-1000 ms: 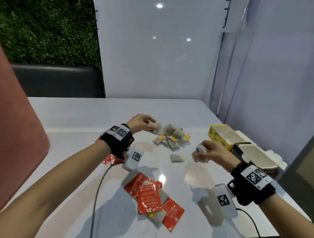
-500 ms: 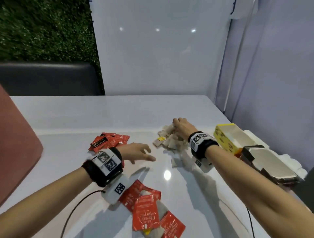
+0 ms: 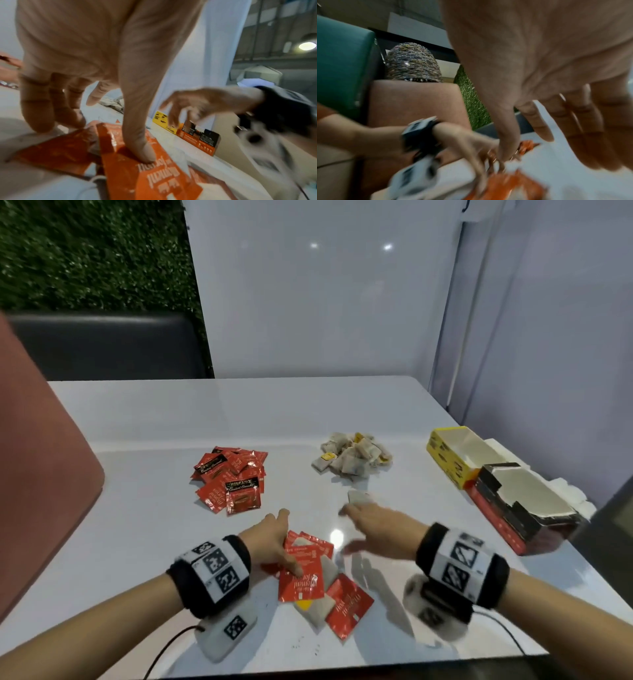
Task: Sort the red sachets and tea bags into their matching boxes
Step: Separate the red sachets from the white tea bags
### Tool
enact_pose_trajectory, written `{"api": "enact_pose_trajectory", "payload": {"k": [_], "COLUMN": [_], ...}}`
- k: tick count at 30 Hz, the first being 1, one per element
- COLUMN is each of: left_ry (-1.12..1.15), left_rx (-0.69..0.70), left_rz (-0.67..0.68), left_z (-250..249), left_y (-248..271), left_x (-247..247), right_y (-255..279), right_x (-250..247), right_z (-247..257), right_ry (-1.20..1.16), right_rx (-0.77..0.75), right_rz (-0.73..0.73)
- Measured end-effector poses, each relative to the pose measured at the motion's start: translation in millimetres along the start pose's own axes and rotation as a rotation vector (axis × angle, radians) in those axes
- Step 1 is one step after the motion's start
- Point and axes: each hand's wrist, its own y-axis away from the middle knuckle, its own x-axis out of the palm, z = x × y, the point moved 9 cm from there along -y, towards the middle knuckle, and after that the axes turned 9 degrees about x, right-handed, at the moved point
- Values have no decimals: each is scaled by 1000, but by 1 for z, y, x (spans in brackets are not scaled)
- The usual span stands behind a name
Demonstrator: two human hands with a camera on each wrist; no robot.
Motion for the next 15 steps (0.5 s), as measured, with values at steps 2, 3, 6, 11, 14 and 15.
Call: {"api": "enact_pose_trajectory", "payload": {"k": [2, 3, 6, 11, 14, 15], "left_ry": [51, 74, 131, 143, 131, 138], "left_rx": [-25, -41, -73, -109, -87, -78], "left_rz": [-2, 3, 11, 50, 85, 92], "left_z": [6, 9, 13, 8, 5, 5], "left_y": [-2, -3, -3, 4, 8, 9], "left_x": [-3, -3, -1, -2, -5, -6], "right_y": [17, 21, 24, 13, 9, 8], "right_x": [31, 41, 53, 54, 56, 57], "right_z": [7, 9, 16, 17, 15, 14], "right_ry": [39, 54, 48, -22, -65, -87], "right_rx": [41, 63, 105, 151, 159, 161], "right_rz": [69, 72, 2, -35, -9, 1]}}
